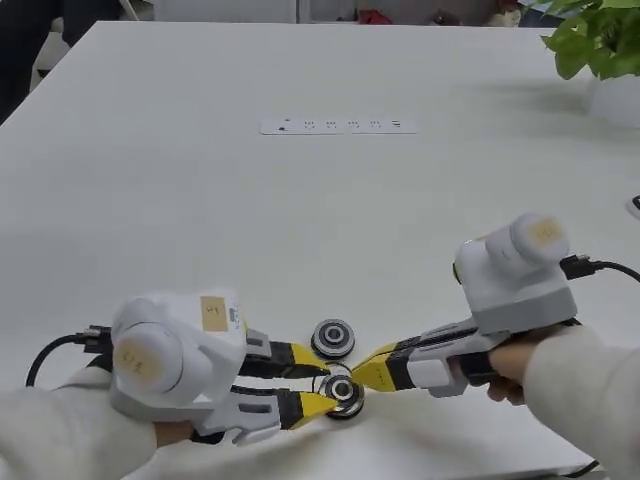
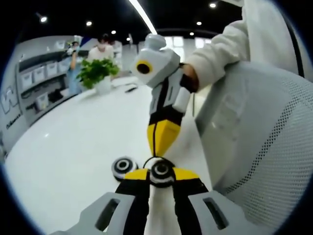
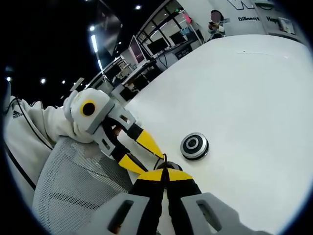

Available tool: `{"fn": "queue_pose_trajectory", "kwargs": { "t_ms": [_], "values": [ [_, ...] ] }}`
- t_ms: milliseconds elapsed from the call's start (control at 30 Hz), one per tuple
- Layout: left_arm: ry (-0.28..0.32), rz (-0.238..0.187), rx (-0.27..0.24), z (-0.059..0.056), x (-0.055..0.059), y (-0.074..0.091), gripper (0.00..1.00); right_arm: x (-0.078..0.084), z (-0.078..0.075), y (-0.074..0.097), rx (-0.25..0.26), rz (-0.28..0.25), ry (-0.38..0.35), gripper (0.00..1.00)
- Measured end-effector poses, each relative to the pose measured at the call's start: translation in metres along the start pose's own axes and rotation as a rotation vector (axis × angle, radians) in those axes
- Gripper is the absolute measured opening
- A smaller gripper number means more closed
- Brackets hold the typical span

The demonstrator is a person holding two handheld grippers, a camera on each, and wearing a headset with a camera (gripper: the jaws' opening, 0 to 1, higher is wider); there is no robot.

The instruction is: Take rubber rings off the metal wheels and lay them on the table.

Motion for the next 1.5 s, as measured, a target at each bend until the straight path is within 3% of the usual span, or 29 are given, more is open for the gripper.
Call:
{"fn": "queue_pose_trajectory", "kwargs": {
  "t_ms": [300, 433, 800, 933, 1033, 1167, 1433, 1500],
  "values": [
    [0.052, -0.108, 0.015, 0.002, -0.024, 0.022, 0.30, -0.011, -0.001, 0.013, -0.005, -0.073, -0.032, 0.00],
    [0.058, -0.142, 0.014, 0.002, -0.034, 0.031, 0.43, -0.015, -0.001, 0.020, -0.008, -0.105, -0.044, 0.00],
    [0.026, -0.152, -0.024, 0.006, -0.051, 0.060, 0.58, -0.029, 0.007, 0.034, -0.009, -0.187, -0.059, 0.00],
    [0.041, -0.187, -0.035, 0.007, -0.057, 0.077, 0.64, -0.033, 0.010, 0.039, -0.009, -0.213, -0.061, 0.00],
    [0.055, -0.192, -0.056, 0.010, -0.055, 0.088, 0.69, -0.036, 0.011, 0.042, -0.008, -0.228, -0.062, 0.00],
    [0.083, -0.185, -0.099, 0.016, -0.043, 0.104, 0.76, -0.039, 0.014, 0.044, -0.012, -0.243, -0.062, 0.00],
    [0.129, -0.111, -0.181, 0.022, -0.013, 0.132, 0.86, -0.044, 0.021, 0.042, -0.023, -0.251, -0.050, 0.00],
    [0.145, -0.114, -0.190, 0.021, -0.009, 0.137, 0.87, -0.045, 0.023, 0.041, -0.026, -0.249, -0.048, 0.00]
  ]
}}
Point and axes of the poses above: the centre of the closed fingertips' face, and the gripper's own axes: y roughly backward along the fingers, z roughly to its left, x roughly out of its underside, the point moved 1 cm from there along y, roughly backward along the fingers, and after that the axes turned 15 degrees about z, right-handed, at the moved point
